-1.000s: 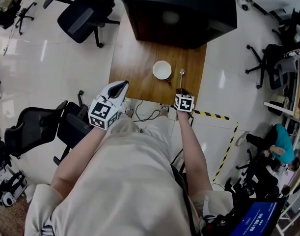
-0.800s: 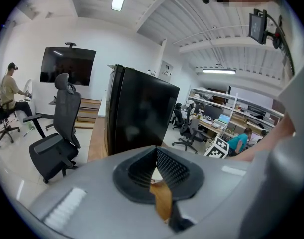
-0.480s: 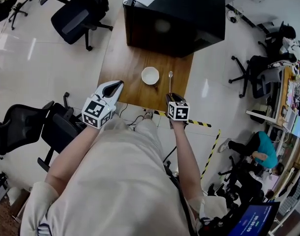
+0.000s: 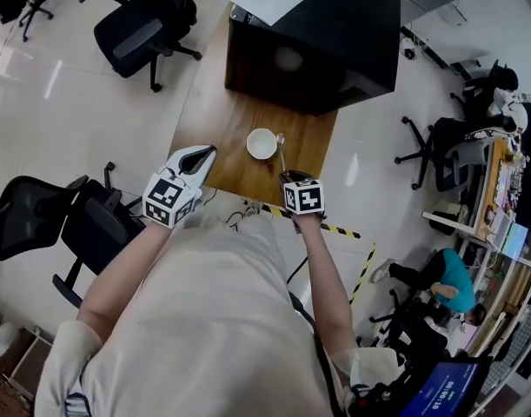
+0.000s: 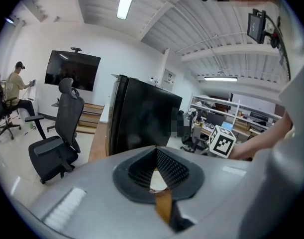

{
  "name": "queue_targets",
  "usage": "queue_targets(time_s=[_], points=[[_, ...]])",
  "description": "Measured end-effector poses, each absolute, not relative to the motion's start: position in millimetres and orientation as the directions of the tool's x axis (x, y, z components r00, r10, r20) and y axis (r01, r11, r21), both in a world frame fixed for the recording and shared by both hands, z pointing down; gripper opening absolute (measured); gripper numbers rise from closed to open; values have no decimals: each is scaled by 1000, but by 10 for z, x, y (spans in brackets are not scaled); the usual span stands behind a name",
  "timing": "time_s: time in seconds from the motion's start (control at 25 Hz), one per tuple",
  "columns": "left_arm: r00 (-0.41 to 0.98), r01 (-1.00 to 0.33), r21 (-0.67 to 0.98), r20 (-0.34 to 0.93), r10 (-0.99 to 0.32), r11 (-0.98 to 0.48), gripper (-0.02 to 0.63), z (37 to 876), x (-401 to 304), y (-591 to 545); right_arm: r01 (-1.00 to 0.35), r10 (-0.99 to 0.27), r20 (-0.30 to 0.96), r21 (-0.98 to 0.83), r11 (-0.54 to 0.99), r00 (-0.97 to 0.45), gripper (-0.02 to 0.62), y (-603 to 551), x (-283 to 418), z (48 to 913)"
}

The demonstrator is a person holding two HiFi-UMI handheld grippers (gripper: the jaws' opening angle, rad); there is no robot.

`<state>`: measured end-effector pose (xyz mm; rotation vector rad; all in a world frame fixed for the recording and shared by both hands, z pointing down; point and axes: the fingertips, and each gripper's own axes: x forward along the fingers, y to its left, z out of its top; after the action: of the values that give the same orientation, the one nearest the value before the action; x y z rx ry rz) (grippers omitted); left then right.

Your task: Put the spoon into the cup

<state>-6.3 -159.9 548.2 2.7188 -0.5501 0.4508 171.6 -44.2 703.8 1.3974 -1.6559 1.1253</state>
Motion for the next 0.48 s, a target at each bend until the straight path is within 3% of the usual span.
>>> queue_targets(time_s=[0.48], points=[[843, -501, 284, 375, -386, -818, 5, 5529, -199, -1635, -956, -69, 966, -236, 172, -251, 126, -574, 1644, 7517]])
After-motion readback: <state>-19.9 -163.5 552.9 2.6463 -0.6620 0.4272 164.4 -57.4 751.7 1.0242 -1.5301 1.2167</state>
